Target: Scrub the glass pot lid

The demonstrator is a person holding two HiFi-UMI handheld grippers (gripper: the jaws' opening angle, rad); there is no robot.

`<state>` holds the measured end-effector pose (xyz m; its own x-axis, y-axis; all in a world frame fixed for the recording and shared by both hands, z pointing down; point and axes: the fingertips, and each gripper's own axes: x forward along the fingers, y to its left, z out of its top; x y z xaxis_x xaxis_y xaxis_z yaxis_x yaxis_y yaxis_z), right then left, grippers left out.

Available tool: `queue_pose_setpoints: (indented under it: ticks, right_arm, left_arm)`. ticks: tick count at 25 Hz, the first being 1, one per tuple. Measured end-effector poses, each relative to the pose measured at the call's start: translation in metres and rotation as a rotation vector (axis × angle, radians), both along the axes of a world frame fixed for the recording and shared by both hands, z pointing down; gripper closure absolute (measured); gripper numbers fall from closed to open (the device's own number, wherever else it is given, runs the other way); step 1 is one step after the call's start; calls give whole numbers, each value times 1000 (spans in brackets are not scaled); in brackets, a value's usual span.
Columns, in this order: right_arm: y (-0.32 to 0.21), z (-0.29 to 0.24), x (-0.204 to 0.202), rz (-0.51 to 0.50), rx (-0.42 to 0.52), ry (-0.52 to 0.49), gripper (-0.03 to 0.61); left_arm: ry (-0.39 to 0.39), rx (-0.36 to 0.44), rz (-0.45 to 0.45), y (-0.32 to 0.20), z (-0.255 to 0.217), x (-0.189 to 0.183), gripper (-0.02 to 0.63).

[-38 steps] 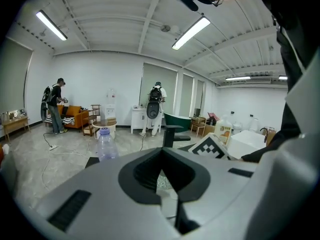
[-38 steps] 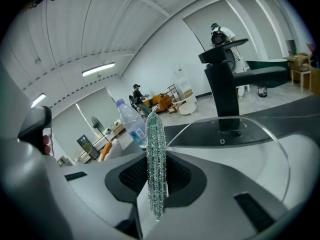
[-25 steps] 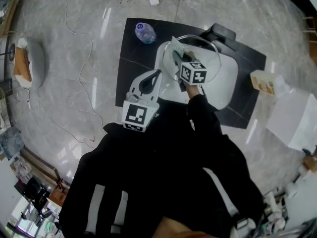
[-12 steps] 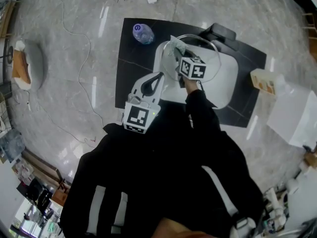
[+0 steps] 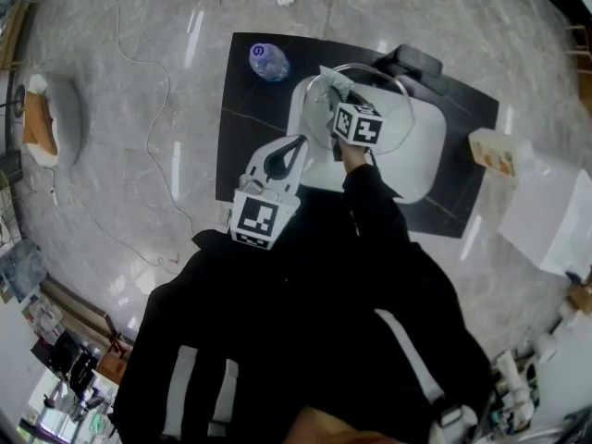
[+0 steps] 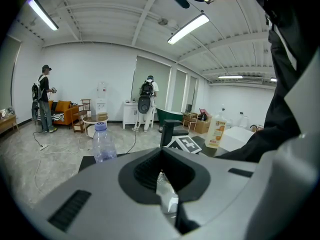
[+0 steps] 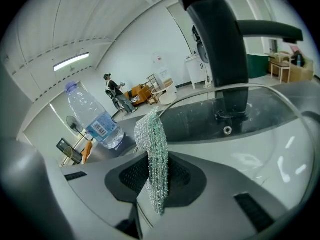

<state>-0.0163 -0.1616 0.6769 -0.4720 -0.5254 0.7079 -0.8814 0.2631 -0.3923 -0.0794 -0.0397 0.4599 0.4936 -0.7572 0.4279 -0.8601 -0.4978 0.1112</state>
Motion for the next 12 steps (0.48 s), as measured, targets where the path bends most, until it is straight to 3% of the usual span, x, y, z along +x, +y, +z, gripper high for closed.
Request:
queue_pose_setpoints:
  ticks: [12]
  right_arm:
    - [-6, -7, 14, 71, 6, -19, 515]
  left_arm:
    - [5, -7, 2, 2, 0, 5, 612]
